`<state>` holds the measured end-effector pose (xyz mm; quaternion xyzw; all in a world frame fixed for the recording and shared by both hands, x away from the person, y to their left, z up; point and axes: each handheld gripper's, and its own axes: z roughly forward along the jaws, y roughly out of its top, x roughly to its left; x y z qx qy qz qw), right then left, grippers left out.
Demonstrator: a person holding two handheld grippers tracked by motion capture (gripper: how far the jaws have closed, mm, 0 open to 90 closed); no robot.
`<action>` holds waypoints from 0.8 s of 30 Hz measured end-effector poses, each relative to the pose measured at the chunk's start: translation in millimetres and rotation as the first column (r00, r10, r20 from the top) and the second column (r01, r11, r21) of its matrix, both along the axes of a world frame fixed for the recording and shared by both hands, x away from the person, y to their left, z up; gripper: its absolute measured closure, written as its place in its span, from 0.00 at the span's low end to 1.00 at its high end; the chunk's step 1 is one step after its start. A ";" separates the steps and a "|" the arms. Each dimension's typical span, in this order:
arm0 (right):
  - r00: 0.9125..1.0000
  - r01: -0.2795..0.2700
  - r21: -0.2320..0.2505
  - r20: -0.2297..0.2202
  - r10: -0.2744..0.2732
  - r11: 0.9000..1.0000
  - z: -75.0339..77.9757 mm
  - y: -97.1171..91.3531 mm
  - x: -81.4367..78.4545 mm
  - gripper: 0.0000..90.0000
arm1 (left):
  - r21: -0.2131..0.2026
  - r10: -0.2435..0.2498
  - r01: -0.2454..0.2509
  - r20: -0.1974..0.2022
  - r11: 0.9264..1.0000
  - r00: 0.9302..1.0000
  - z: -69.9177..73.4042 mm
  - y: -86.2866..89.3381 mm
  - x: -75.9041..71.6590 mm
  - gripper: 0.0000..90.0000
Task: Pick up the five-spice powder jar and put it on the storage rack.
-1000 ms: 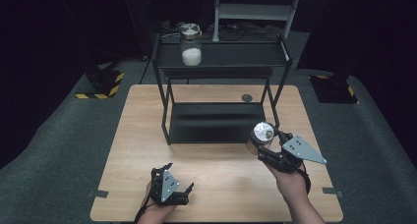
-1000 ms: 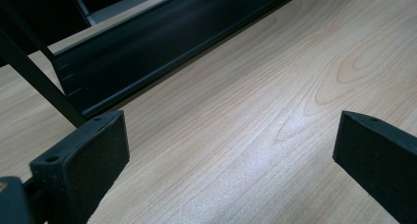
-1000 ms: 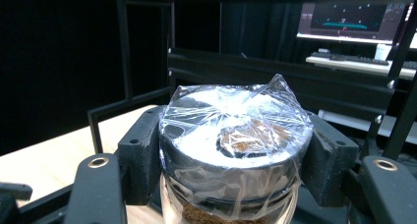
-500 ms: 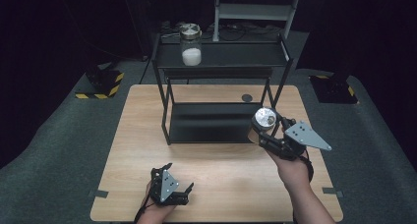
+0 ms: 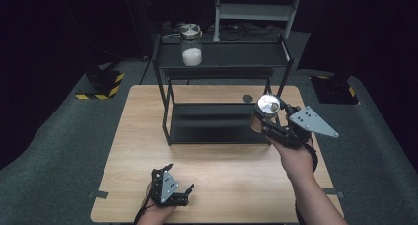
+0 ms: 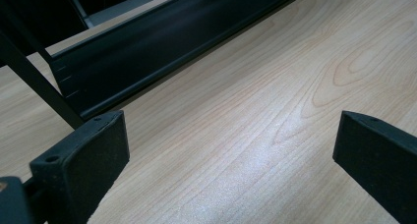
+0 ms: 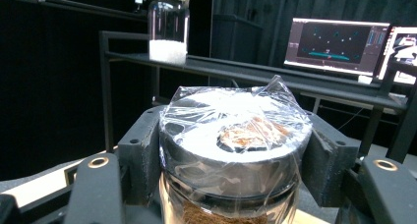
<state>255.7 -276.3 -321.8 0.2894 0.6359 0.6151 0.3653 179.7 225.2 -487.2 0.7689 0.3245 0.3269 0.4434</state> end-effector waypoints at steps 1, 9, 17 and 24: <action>1.000 -0.001 0.002 0.004 0.001 1.000 2.1 0.4 0.3 0.38 | -0.003 0.000 0.000 -0.001 1.000 1.000 -0.2 0.3 0.1 0.01; 0.999 -0.005 0.004 0.038 0.005 1.000 19.0 6.7 2.5 0.38 | 0.001 -0.006 0.006 0.004 1.000 1.000 -0.4 0.6 -0.2 0.01; 0.998 0.000 0.007 0.067 -0.001 1.000 35.5 13.7 8.7 0.38 | 0.002 -0.010 0.010 0.006 1.000 1.000 -0.7 0.6 -0.5 0.01; 0.996 0.015 0.017 0.086 -0.016 1.000 49.5 19.8 17.6 0.38 | 0.003 -0.011 0.011 0.009 1.000 1.000 -0.9 0.8 -0.8 0.01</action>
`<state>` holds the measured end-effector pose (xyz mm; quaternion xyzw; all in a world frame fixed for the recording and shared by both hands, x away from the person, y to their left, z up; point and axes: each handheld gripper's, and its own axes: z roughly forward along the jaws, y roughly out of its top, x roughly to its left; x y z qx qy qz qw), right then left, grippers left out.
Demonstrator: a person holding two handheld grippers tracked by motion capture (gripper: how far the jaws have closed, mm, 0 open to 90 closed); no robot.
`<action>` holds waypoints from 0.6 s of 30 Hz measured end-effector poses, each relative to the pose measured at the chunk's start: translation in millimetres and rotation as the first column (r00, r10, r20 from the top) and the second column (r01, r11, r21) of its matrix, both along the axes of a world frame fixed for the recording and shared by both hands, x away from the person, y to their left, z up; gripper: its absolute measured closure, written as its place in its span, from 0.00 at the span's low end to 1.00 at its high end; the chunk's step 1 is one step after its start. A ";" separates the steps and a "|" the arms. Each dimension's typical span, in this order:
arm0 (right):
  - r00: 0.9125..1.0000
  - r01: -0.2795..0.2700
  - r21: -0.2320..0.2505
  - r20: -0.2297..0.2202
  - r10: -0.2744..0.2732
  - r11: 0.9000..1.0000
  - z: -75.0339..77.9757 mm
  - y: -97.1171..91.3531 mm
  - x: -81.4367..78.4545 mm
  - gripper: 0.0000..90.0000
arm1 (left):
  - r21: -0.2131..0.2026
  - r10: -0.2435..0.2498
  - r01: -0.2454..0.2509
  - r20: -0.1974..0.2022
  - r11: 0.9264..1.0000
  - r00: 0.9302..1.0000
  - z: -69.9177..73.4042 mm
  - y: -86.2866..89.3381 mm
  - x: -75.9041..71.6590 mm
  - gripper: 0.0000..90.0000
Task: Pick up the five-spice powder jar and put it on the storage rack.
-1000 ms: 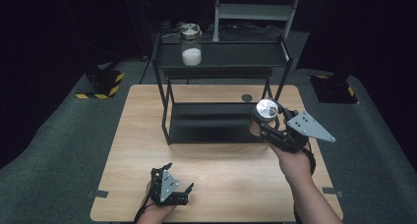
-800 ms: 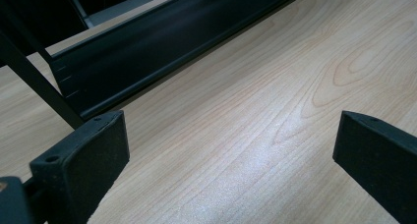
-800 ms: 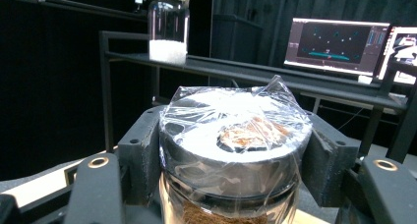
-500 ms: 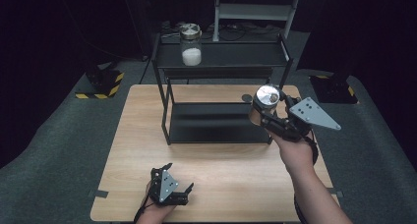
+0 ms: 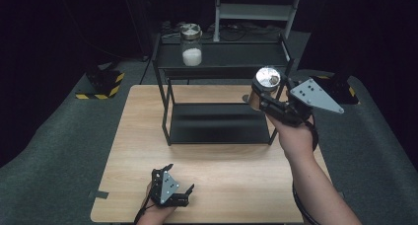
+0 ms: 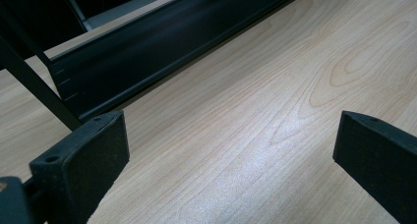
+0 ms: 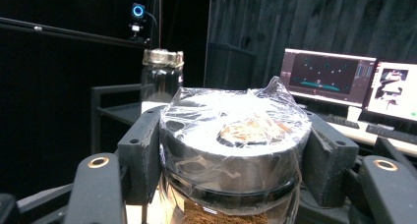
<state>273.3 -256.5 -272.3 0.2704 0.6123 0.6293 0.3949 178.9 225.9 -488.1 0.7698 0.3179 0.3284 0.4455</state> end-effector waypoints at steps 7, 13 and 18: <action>1.000 0.016 0.004 0.018 -0.016 1.000 12.4 5.9 6.9 0.38 | -0.005 -0.001 0.001 0.001 1.000 1.000 -0.4 0.8 -0.1 0.01; 0.999 0.025 0.016 0.029 -0.025 1.000 18.1 10.4 13.5 0.38 | -0.003 -0.004 0.004 0.002 1.000 1.000 -0.4 0.9 -0.1 0.01; 0.999 0.030 0.028 0.027 -0.030 0.999 24.4 14.3 22.2 0.38 | -0.005 -0.006 0.006 0.002 1.000 1.000 -0.5 1.5 -0.1 0.01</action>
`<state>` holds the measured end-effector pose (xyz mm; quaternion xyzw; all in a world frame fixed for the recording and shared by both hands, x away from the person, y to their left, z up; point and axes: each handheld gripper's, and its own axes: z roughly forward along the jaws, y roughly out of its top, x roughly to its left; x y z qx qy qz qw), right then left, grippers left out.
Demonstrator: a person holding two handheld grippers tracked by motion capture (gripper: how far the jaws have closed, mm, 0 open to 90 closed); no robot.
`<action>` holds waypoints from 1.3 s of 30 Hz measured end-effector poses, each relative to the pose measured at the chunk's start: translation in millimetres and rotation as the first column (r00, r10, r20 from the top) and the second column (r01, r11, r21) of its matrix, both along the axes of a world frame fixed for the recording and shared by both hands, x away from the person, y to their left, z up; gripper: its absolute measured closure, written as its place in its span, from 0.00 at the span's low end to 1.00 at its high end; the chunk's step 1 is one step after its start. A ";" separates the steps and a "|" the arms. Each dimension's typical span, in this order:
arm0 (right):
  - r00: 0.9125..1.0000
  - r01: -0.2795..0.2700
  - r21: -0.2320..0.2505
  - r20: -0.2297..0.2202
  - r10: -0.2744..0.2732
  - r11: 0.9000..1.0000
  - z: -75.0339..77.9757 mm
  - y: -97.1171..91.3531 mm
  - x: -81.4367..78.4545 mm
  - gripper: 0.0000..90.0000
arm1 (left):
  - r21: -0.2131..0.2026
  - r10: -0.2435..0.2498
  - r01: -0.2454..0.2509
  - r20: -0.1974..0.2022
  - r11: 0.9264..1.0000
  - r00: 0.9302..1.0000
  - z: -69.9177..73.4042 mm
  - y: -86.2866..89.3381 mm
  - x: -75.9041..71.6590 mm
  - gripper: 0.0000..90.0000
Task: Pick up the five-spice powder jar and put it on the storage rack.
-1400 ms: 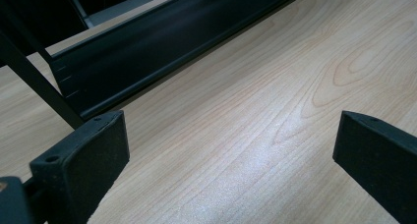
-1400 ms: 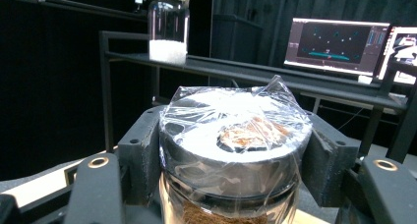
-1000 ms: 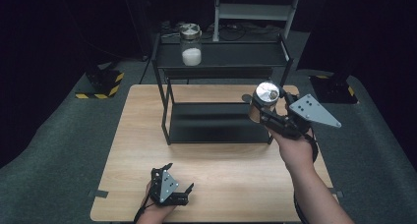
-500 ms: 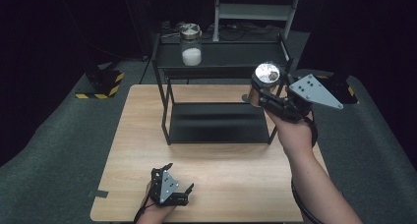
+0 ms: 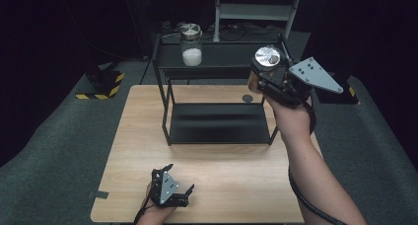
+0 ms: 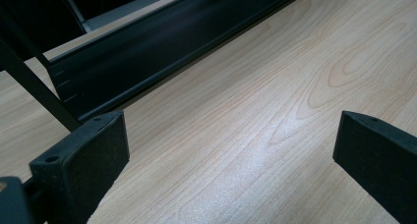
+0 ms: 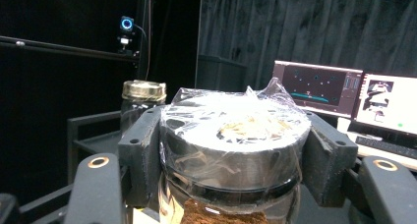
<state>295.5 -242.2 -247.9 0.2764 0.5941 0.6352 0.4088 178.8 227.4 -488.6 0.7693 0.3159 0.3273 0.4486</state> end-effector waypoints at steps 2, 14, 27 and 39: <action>1.000 0.003 0.002 0.002 -0.003 1.000 2.3 1.6 3.4 0.38 | -0.004 0.000 0.000 -0.001 1.000 1.000 -0.2 0.6 -0.1 0.01; 0.999 0.031 0.021 -0.021 -0.030 0.999 14.2 12.1 34.0 0.38 | -0.007 -0.002 0.002 0.002 1.000 1.000 -0.6 1.4 -0.2 0.01; 0.998 0.053 0.032 -0.030 -0.052 0.998 22.3 22.7 58.0 0.38 | -0.012 -0.002 0.002 0.006 1.000 1.000 -1.4 2.3 -0.9 0.01; 0.997 0.075 0.036 -0.035 -0.074 0.997 20.0 30.3 79.8 0.38 | -0.019 -0.004 0.004 0.005 1.000 1.000 -1.6 3.7 -0.7 0.01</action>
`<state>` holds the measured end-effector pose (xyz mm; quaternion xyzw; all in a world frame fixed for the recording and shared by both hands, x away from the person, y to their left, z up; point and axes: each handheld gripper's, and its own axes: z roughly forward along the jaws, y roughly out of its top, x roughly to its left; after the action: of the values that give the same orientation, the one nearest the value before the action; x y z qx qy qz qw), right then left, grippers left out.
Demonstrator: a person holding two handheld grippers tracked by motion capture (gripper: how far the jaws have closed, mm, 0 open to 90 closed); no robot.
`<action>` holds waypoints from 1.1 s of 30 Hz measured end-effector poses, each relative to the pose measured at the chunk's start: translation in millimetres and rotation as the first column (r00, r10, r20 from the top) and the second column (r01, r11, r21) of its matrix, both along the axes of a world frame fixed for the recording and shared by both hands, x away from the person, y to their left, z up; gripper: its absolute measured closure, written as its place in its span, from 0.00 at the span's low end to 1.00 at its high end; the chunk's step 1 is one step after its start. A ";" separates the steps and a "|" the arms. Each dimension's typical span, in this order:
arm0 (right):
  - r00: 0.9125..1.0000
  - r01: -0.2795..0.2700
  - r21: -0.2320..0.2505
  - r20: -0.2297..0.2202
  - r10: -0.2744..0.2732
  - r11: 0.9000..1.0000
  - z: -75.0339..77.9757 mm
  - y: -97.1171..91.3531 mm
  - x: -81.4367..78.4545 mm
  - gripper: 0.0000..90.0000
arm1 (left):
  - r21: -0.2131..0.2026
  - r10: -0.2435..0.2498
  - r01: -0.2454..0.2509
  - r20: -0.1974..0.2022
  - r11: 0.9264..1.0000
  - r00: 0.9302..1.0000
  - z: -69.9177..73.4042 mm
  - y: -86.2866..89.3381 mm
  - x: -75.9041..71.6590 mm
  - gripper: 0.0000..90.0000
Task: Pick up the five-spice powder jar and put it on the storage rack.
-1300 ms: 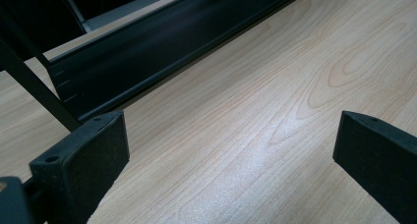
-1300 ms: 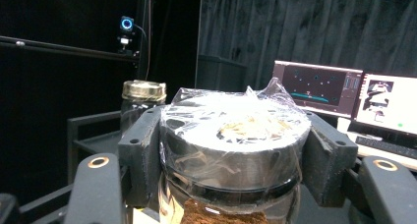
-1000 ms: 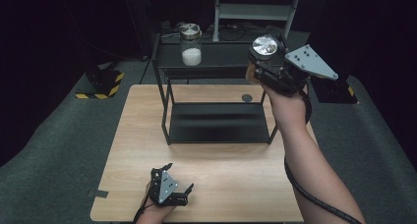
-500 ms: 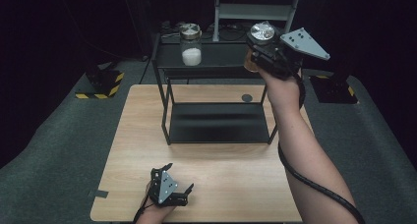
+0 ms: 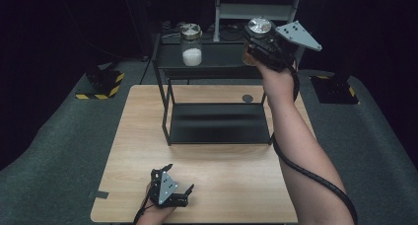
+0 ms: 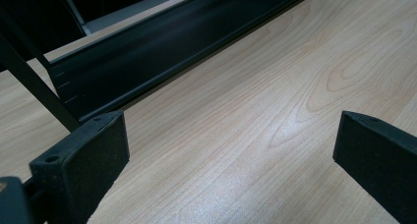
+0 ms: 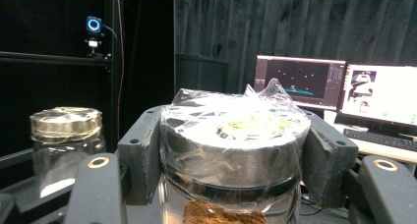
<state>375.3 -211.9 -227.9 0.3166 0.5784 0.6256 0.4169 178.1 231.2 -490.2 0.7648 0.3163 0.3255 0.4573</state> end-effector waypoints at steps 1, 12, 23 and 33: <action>1.000 0.002 -0.001 0.000 -0.002 1.000 0.0 0.8 1.8 0.38 | 0.000 -0.001 0.001 0.000 1.000 1.000 0.0 0.2 0.0 0.01; 1.000 0.020 0.002 -0.007 -0.020 1.000 1.2 8.5 15.7 0.38 | -0.014 -0.005 0.005 0.002 1.000 1.000 -1.3 2.1 0.0 0.01; 0.999 0.034 0.011 -0.024 -0.034 0.999 -5.7 10.9 28.1 0.38 | -0.017 -0.008 0.008 0.001 1.000 1.000 -1.3 3.0 0.2 0.01; 0.998 0.045 -0.004 -0.042 -0.045 0.999 -10.3 12.6 36.5 0.38 | -0.016 -0.010 0.010 0.008 1.000 1.000 -1.9 3.3 -0.5 0.01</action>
<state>411.8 -199.3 -238.2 0.3416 0.5809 0.6083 0.4192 177.5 234.4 -492.1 0.7615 0.3133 0.3237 0.4661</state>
